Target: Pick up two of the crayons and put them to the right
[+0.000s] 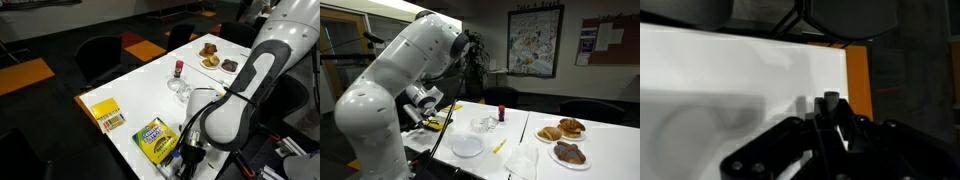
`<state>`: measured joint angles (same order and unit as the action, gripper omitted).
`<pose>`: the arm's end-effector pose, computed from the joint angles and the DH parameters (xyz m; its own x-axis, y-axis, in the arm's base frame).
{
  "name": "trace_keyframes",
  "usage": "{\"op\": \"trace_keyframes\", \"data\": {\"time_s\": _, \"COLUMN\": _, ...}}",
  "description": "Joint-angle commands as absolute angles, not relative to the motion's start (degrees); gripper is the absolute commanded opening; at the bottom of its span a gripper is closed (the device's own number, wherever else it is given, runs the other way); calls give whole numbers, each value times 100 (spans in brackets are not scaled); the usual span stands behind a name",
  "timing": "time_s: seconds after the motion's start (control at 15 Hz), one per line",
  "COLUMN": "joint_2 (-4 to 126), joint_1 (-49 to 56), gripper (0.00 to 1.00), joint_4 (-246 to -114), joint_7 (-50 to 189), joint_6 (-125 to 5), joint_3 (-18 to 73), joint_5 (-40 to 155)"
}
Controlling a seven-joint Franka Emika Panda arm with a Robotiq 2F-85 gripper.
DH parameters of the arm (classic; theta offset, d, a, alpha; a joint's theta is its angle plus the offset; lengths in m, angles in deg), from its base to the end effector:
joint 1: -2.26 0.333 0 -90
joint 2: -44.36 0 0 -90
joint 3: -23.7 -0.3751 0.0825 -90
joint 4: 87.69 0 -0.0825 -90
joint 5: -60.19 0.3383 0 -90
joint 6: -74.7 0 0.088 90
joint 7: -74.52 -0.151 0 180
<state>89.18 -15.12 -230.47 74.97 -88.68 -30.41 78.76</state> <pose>0.3453 0.2970 0.1556 0.9024 0.2972 -0.3120 0.0694 -0.8148 -0.5756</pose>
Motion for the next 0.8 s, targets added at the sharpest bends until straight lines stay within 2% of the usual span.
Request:
{"op": "trace_keyframes", "data": {"time_s": 0.0, "joint_2": 9069, "joint_1": -1567, "gripper": 4, "joint_4": -23233, "joint_7": 7588, "joint_6": -8897, "joint_3": -3317, "joint_5": 8098}}
{"op": "trace_keyframes", "data": {"time_s": 0.2, "joint_2": 8902, "joint_1": -1399, "gripper": 4, "joint_4": -23377, "joint_7": 7532, "joint_6": -9047, "joint_3": -3298, "joint_5": 8022}}
{"op": "trace_keyframes", "data": {"time_s": 0.73, "joint_2": 7146, "joint_1": -669, "gripper": 4, "joint_4": -23963, "joint_7": 7338, "joint_6": -9237, "joint_3": -2774, "joint_5": 7477}}
